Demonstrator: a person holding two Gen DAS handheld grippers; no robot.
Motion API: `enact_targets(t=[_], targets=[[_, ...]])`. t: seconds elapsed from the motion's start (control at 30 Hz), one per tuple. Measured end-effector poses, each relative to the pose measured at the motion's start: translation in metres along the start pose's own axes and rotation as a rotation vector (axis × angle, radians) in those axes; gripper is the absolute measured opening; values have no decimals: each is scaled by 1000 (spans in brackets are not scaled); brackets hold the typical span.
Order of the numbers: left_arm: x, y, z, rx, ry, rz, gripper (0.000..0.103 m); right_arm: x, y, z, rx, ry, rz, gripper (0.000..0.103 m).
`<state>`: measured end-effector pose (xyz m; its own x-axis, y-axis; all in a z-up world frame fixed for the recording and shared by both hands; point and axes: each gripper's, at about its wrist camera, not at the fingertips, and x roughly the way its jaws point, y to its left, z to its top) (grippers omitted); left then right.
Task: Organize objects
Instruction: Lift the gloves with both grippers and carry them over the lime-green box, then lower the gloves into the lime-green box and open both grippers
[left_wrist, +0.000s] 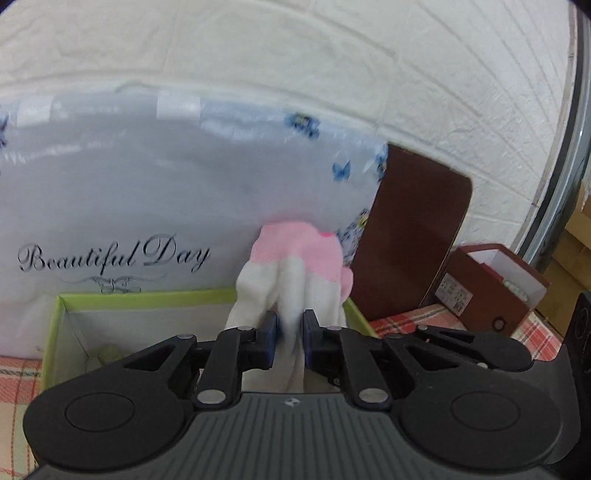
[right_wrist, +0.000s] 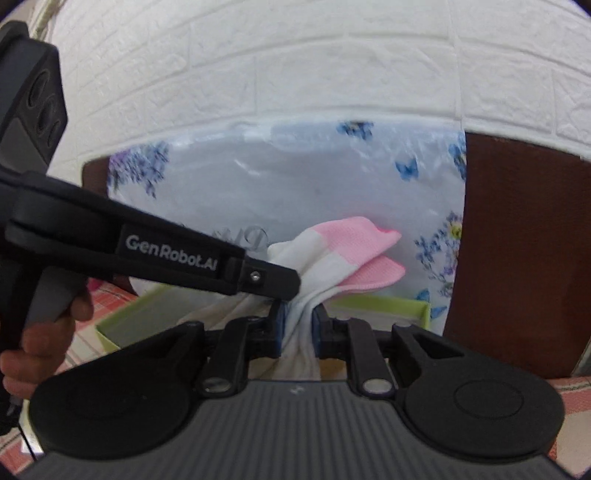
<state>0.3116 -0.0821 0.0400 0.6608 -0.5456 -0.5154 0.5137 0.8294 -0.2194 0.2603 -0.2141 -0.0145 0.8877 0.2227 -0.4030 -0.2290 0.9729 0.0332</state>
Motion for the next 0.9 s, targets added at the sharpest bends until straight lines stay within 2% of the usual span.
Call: enact_targets(t=[0.03,0.07,0.13,0.17,0.2,0.27,0.33,0.4,0.43,0.47,0.5,0.53,0.57,0.6,0.67,0.8,0.9], targets=[[9,2,-4,0,36,13,19,10,-4,-5,-4,44,-38,27],[17,5,-9,-4,75,30,27,17,-7,-10,-17,87,-83,37],[21,10,-16,-13,99,41,33,16,-11,-17,-39,87,-144,44],[19,13,-18,-24,85,32,39,11,-13,-19,-40,68,-147,45],[16,17,-19,-42,74,32,54,7,-15,-18,-43,58,-148,45],[8,22,-19,-79,39,58,66,-3,-16,-17,-31,22,-135,45],[0,26,-18,-91,9,70,67,-6,-16,-14,-28,12,-122,45],[-8,27,-18,-96,0,84,77,-6,-15,-13,-19,25,-111,45],[-13,26,-18,-95,-7,100,78,-6,-16,-11,-11,36,-104,48],[-18,25,-18,-90,-19,119,81,-8,-16,-10,-3,41,-102,61],[-23,23,-18,-87,-32,141,82,-13,-15,-9,3,34,-107,67],[-29,22,-19,-89,-43,159,83,-17,-14,-9,6,23,-109,78],[-35,20,-20,-97,-51,170,83,-22,-13,-9,6,13,-108,85],[-43,19,-21,-114,-60,175,85,-29,-11,-9,5,3,-108,88],[-60,15,-23,-141,-71,180,87,-45,-8,-10,4,-14,-108,103],[-89,-3,-32,-150,-47,203,87,-82,0,-14,1,-35,-108,103],[-107,-20,-46,-119,-21,211,87,-108,9,-22,6,-47,-108,103]])
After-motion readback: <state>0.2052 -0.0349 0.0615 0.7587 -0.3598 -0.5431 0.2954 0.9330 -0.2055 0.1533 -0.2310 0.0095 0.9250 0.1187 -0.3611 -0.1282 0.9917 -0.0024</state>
